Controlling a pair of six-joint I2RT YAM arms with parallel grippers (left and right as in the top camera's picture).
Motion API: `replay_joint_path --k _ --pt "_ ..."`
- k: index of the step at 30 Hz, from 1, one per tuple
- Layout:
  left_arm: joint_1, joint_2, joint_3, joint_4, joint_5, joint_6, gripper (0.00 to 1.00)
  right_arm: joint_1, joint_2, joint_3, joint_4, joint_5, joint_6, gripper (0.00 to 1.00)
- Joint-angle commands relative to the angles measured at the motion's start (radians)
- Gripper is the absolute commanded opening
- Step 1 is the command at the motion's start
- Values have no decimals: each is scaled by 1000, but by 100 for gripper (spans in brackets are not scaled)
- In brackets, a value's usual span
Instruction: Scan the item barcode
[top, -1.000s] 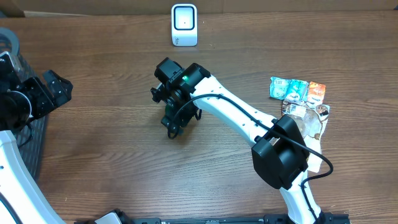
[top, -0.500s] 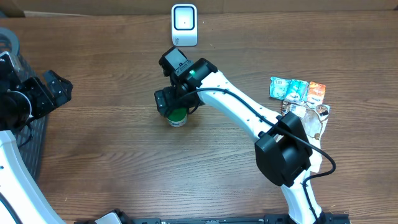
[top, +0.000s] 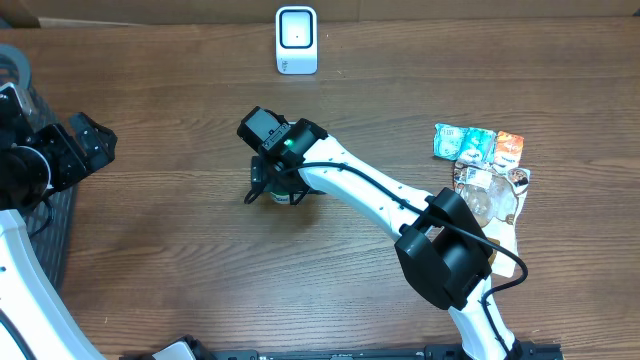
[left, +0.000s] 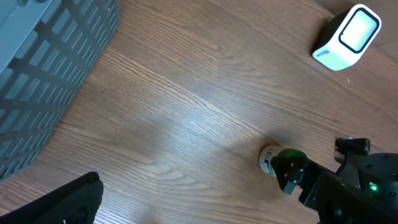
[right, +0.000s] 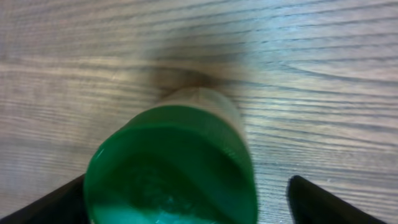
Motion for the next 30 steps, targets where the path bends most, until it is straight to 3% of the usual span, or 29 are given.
replay_joint_path --k 1,4,10,15,21,24,25,30 --pt "3 2 12 2 8 19 100 -6 -43 -3 0 60 10 83" --pt "3 2 12 2 8 19 100 -6 -43 -3 1 59 -16 68" --pt "3 2 12 2 8 19 99 -6 -43 -3 3 59 -43 66" --pt "3 2 12 2 8 19 99 -6 -48 18 -6 58 -197 47" --pt "3 2 12 2 8 19 100 -8 -74 107 -92 58 -384 45" --pt "3 2 12 2 8 19 100 -8 -94 142 -135 24 -589 45" --pt "3 2 12 2 8 19 99 -8 -109 144 -162 -24 -745 47" --pt "3 2 12 2 8 19 100 -10 -114 138 -281 -197 -1187 56"
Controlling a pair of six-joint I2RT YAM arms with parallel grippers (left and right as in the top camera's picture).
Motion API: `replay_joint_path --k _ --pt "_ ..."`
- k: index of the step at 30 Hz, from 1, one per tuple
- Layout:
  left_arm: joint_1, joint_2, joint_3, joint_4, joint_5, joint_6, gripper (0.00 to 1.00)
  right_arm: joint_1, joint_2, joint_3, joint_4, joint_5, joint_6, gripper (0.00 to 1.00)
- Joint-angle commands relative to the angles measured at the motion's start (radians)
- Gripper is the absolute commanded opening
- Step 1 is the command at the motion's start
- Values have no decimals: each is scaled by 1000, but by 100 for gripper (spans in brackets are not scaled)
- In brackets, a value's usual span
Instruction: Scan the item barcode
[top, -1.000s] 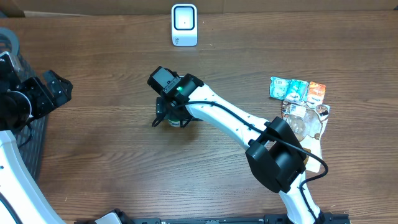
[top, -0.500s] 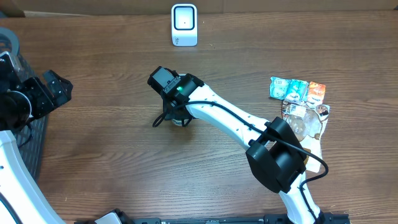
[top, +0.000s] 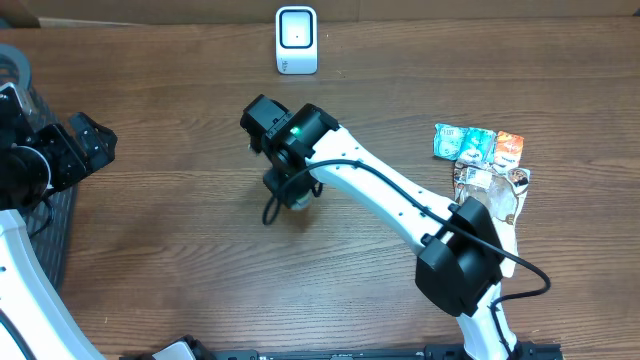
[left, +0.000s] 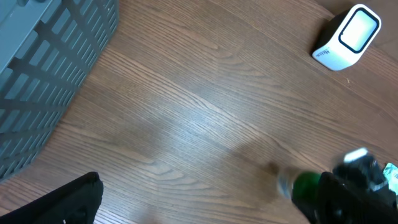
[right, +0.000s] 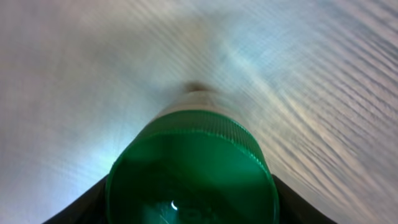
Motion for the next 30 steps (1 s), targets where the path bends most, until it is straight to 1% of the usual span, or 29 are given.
replay_joint_path --k 1,2,5,8,10,15,23,24,25,26,27,29,30 --pt "3 2 12 1 8 19 99 -5 -53 28 -64 -180 -498 57" --pt "3 2 12 2 8 19 99 -7 -53 23 -90 -228 -602 57" --pt "3 2 12 1 8 19 100 -17 -53 10 -108 -311 -780 59" --pt "3 2 12 2 8 19 100 -31 -53 -15 -76 -393 -892 61" --pt "3 2 12 2 8 19 100 -41 -53 -33 -53 -430 -932 62" --pt "3 2 12 1 8 19 99 -69 -51 -100 19 -436 -938 64" --pt "3 2 12 2 8 19 100 -111 -51 -183 37 -435 -922 68" --pt "3 2 12 2 8 19 100 -114 -51 -183 32 -435 -907 71" --pt "3 2 12 2 8 19 100 -115 -51 -183 31 -432 -891 77" --pt "3 2 12 2 8 19 99 -116 -51 -183 33 -427 -865 90" --pt "3 2 12 2 8 19 99 -116 -51 -183 36 -423 -842 100" --pt "3 2 12 1 8 19 99 -116 -51 -182 37 -404 -785 100" --pt "3 2 12 1 8 19 100 -116 -51 -181 37 -387 -734 100"
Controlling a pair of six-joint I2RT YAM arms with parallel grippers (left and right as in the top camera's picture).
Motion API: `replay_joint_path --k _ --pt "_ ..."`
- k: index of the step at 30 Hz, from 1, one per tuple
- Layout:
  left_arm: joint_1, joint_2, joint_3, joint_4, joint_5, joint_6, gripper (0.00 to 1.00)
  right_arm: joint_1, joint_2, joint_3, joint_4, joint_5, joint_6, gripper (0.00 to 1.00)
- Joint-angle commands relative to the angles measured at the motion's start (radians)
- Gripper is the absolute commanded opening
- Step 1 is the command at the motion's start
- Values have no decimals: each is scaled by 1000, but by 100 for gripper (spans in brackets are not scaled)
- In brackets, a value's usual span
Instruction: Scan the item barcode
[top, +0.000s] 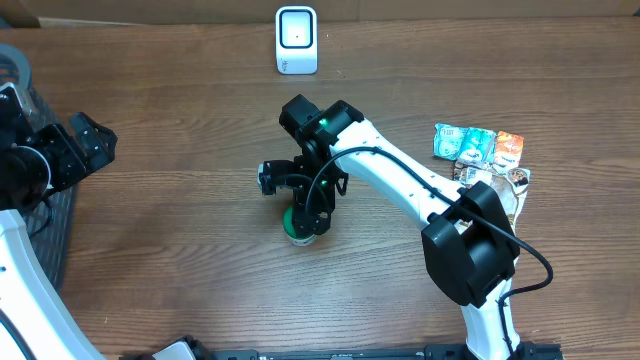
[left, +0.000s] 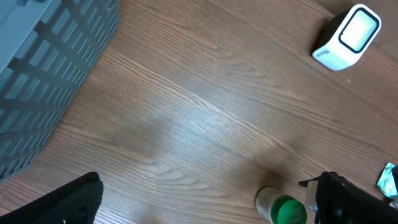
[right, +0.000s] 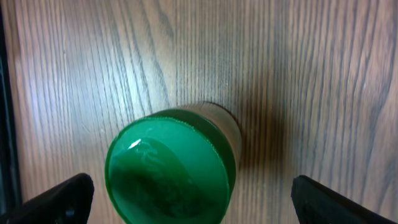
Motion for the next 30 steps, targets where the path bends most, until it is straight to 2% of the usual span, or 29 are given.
replay_joint_path --k 1,7,11,16,22,26,30 --pt "3 2 12 1 8 19 100 -2 -37 3 3 34 165 100" --pt "3 2 12 2 8 19 99 -5 -37 69 -38 102 672 100" --pt "3 2 12 1 8 19 99 -5 -38 130 -114 102 906 100" --pt "3 2 12 2 8 19 100 21 -63 185 -152 137 946 100" --pt "3 2 12 2 8 19 100 136 -163 185 -157 478 1105 100" --pt "3 2 12 2 8 19 100 217 -166 167 -161 507 1111 100" --pt "3 2 12 1 8 19 99 238 -165 62 -99 503 1110 100"
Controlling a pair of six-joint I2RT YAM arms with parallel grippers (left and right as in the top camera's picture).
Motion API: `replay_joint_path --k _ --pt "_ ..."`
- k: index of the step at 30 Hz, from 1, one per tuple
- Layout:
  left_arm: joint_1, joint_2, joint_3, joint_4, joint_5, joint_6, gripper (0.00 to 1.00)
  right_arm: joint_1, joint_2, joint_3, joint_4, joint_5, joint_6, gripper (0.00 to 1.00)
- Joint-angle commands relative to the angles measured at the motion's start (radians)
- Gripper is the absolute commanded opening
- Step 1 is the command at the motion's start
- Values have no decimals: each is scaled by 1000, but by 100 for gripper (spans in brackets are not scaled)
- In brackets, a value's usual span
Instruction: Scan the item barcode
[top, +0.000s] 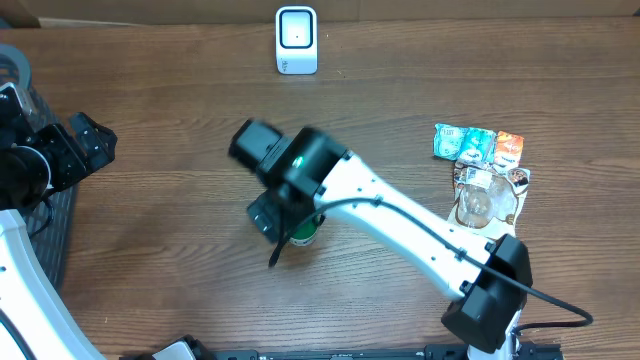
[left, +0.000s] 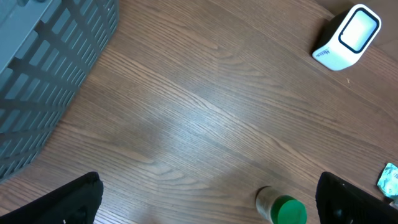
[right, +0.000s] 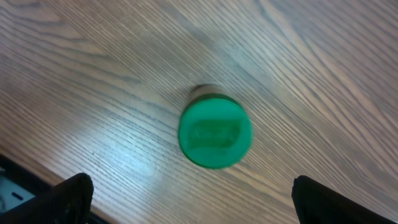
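A small bottle with a green cap (right: 214, 135) stands upright on the wooden table, seen from above in the right wrist view. The overhead view shows the bottle (top: 305, 236) at mid-table, half under the blurred right arm. My right gripper (right: 189, 186) is open and well above the cap, touching nothing. The bottle (left: 283, 209) also shows at the bottom of the left wrist view. The white scanner (top: 297, 40) stands at the far edge. My left gripper (left: 208, 186) is open and empty at the far left. No barcode is visible.
A grey slatted basket (left: 50, 62) sits at the left edge beside the left arm. Several snack packets (top: 480, 145) and a clear bag (top: 485, 195) lie at the right. The scanner (left: 348, 37) faces the table's middle.
My right gripper was open close over the bottle's cap; now it is much higher, and the cap looks small. The right arm is blurred in the overhead view. The bottle stands where it was.
First the bottle sat between my right fingers at mid-table. Then the fingers were shut on it. A second ago it stood a little nearer the front edge with the gripper open over it. Now the gripper is high above it. The left arm never moved.
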Motion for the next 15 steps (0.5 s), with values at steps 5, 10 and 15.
replay_joint_path --k 5,10,15 --pt "3 2 12 2 8 19 100 -17 -10 -197 170 51 -16 100" --pt "3 2 12 2 8 19 100 -28 -9 -262 261 20 -18 93" --pt "3 2 12 1 8 19 99 -29 -9 -303 308 20 -48 92"
